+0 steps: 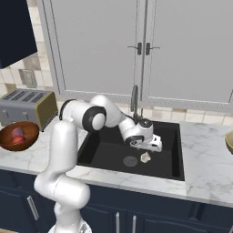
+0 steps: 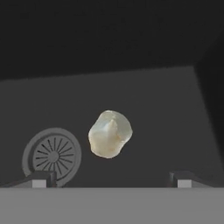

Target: Pick the onions from the cabinet and place them in one bowl. Pick the garlic from the sink and place it in the other bowl.

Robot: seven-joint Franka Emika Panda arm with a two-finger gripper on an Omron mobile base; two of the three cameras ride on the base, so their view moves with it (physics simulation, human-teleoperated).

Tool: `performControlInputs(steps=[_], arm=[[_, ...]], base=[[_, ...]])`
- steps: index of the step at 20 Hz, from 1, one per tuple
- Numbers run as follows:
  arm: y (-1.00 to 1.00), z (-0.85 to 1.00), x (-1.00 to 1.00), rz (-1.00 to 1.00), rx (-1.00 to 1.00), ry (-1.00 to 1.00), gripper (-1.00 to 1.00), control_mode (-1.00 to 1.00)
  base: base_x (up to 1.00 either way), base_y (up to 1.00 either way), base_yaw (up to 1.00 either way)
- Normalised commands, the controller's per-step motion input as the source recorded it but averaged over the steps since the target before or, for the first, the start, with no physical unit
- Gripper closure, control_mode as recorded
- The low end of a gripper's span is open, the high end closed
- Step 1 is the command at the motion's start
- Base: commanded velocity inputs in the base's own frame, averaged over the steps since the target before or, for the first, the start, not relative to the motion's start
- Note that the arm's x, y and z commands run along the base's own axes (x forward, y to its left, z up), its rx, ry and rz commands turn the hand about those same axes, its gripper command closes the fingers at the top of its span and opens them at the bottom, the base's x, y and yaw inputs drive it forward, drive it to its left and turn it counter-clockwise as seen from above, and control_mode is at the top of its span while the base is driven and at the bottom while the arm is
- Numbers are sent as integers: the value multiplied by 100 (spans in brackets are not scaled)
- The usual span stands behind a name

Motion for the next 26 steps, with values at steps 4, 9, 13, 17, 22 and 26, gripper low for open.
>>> performControlInputs(steps=[4, 9, 13, 17, 22, 26], arm=[[7, -35, 20, 0, 0, 0, -100, -100], [0, -37, 36, 0, 0, 0, -100, -100], [-4, -39, 41, 0, 0, 0, -100, -100], [-19, -39, 13, 0, 0, 1, -100, -100], [-8, -31, 5, 0, 2, 3, -100, -100], [0, -32, 7, 0, 4, 5, 100, -100]], base=[[0, 0, 0], [0, 0, 0], [0, 0, 0], [0, 0, 0], [0, 0, 0], [0, 0, 0]])
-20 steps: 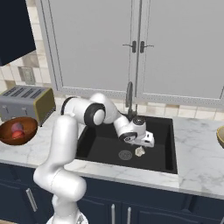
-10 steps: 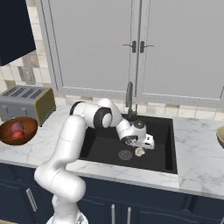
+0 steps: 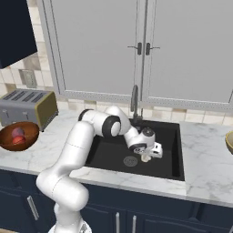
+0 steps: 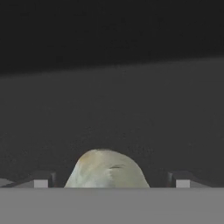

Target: Pick the onions from the cabinet and place them in one bowl. Pick the garlic from the sink and place it in the other bowl.

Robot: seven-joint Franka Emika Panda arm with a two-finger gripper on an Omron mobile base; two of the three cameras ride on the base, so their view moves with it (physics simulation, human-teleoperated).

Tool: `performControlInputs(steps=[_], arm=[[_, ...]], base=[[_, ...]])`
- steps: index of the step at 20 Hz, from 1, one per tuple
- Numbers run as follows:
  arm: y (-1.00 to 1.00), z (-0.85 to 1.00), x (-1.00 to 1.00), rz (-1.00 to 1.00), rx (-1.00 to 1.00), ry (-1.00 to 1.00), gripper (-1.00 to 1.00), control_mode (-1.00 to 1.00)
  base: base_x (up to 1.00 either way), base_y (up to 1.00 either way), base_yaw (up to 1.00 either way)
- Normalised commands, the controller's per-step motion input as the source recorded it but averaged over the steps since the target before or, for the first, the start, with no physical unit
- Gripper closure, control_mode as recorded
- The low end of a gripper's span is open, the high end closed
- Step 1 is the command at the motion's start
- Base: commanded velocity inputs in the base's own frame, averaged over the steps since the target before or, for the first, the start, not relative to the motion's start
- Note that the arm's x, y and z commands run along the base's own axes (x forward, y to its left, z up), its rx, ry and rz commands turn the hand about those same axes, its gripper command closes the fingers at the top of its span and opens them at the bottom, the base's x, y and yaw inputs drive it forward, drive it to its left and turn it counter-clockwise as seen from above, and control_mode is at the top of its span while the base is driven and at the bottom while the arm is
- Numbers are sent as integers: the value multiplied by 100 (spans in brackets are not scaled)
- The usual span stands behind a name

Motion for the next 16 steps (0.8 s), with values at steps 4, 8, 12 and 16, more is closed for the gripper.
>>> performControlInputs(steps=[4, 8, 12, 16], arm=[[0, -16, 0, 0, 2, 3, 100, -100], [0, 5, -7, 0, 2, -2, 100, -100], [-2, 49, -28, 0, 0, -10, 100, -100], [-3, 59, -32, -2, -2, -9, 100, -100]], base=[[0, 0, 0], [0, 0, 0], [0, 0, 0], [0, 0, 0]])
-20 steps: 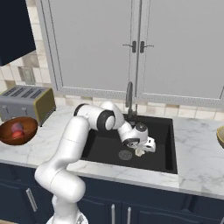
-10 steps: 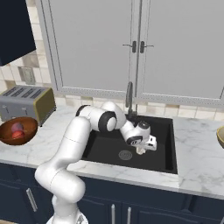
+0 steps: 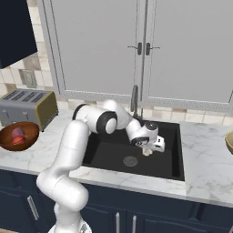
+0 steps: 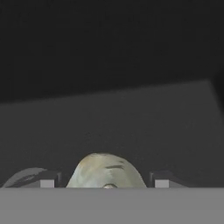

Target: Pick the onions from the cabinet and place them in one bowl. Pick the garlic from the sink and place it in the other bowl.

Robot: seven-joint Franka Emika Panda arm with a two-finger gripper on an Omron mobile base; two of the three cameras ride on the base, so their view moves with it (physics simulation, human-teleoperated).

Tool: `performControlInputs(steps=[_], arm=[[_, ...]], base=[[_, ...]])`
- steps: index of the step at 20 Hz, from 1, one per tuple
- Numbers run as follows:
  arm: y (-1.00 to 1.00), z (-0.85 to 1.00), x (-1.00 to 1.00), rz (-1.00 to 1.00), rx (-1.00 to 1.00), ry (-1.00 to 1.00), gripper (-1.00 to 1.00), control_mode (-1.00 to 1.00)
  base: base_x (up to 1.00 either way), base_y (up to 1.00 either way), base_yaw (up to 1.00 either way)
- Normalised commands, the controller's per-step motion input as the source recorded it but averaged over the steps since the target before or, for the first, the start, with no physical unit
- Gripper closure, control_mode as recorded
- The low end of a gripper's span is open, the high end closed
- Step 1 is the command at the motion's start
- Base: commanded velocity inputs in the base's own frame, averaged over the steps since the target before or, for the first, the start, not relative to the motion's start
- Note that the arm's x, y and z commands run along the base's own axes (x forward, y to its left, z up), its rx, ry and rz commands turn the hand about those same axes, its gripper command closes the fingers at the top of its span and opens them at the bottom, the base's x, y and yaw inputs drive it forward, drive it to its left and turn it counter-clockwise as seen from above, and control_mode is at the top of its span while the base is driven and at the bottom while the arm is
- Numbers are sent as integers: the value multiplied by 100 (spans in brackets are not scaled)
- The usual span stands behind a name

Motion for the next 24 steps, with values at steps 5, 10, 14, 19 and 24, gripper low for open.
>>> performControlInputs(steps=[5, 10, 14, 19, 24], arm=[[-6, 64, -30, -2, -6, -3, 100, -100], [-4, 75, -28, 0, -7, 0, 100, -100], [-5, 81, -35, 0, 0, 0, 100, -100], [-4, 91, -39, 0, 0, 0, 100, -100], [-2, 98, -38, 0, 0, 0, 100, -100]], base=[[0, 0, 0], [0, 0, 0], [0, 0, 0], [0, 0, 0], [0, 0, 0]])
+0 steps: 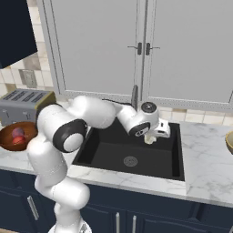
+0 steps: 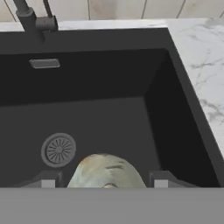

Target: Pick the onions from the cabinet and place them in one bowl. Pick the garlic from the sink and place it in the other bowl.

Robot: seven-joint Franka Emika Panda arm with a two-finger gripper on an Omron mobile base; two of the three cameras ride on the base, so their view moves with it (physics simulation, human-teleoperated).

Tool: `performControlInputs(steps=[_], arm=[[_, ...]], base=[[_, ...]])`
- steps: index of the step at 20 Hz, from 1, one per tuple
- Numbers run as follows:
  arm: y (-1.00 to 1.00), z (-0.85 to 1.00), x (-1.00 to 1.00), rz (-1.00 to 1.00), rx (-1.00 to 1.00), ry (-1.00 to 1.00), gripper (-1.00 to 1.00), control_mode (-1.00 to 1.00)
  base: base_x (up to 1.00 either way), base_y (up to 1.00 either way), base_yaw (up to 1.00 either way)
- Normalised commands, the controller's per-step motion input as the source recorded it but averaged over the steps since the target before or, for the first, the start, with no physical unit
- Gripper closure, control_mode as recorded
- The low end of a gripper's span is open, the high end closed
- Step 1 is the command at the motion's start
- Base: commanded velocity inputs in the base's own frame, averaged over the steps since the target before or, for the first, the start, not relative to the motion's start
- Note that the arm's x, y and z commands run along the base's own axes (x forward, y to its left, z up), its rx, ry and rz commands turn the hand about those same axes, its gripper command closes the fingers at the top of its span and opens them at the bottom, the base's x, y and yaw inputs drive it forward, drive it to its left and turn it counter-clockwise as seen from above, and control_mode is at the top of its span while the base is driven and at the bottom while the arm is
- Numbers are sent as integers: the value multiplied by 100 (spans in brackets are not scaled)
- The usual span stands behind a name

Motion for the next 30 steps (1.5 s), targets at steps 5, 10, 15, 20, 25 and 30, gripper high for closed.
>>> performControlInputs(steps=[5, 10, 15, 20, 25, 30], arm=[[-10, 77, -45, 0, -1, -2, 100, -100], [-4, 17, -3, 0, -3, -1, 100, -100], [0, 0, 0, 0, 0, 0, 100, 100], [0, 0, 0, 0, 0, 0, 100, 100], [0, 0, 0, 0, 0, 0, 100, 100], [0, 0, 0, 0, 0, 0, 100, 100]], base=[[0, 0, 0], [0, 0, 0], [0, -1, 0], [0, -26, 0], [0, -37, -2], [2, -42, -1]])
